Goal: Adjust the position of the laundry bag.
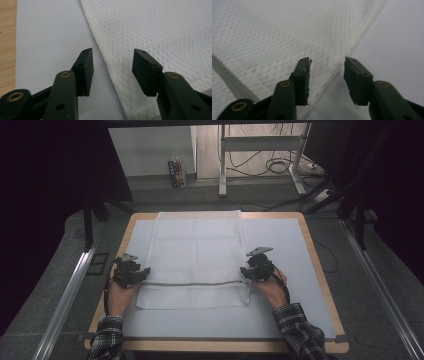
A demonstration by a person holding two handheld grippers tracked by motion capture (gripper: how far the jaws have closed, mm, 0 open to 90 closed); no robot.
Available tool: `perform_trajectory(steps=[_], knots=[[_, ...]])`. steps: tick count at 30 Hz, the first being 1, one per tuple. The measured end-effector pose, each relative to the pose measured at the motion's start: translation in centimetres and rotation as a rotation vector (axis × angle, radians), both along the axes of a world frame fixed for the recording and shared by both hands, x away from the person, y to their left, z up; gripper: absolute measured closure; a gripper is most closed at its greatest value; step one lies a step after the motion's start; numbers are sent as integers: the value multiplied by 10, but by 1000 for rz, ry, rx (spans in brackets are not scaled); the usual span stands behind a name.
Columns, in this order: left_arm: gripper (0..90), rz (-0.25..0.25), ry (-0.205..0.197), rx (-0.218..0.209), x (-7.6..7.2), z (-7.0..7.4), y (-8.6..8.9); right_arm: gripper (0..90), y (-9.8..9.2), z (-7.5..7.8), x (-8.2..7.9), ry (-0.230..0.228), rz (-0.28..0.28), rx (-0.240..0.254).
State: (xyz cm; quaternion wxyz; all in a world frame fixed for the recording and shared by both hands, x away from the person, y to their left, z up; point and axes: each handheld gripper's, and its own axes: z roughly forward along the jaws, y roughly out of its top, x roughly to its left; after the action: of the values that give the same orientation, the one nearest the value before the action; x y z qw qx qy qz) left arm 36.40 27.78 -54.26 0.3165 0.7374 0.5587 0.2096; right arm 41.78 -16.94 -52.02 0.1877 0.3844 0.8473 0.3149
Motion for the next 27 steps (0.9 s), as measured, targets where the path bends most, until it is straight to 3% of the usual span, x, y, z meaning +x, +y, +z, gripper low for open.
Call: perform_trajectory(steps=[4, 5, 9, 13, 14, 16, 18, 21, 27], knots=[[520, -4, 20, 2, 3, -3, -1, 492, 0, -3, 2, 16, -1, 17], [540, -1, 31, -21, 4, -3, 0, 496, 0, -3, 2, 21, -6, 16], [627, 19, 35, -36, 5, -3, -1, 548, 0, -2, 3, 35, -21, 16], [780, 16, 41, -51, 5, -2, -1, 716, 2, -1, 2, 44, -15, 10], [847, 16, 41, -51, 5, -2, -1, 716, 2, -1, 2, 44, -15, 10], [879, 4, 38, -40, 5, -2, -5, 802, 3, 0, 2, 51, 3, 9], [886, 1, 40, -17, 5, -1, -7, 873, 7, 0, 0, 43, 28, -11], [887, 1, 40, -40, 5, -1, -5, 876, 12, 1, -3, 15, 39, -52], [887, -13, 37, -43, 4, 0, -6, 875, 8, 2, -3, 22, 51, -41]])
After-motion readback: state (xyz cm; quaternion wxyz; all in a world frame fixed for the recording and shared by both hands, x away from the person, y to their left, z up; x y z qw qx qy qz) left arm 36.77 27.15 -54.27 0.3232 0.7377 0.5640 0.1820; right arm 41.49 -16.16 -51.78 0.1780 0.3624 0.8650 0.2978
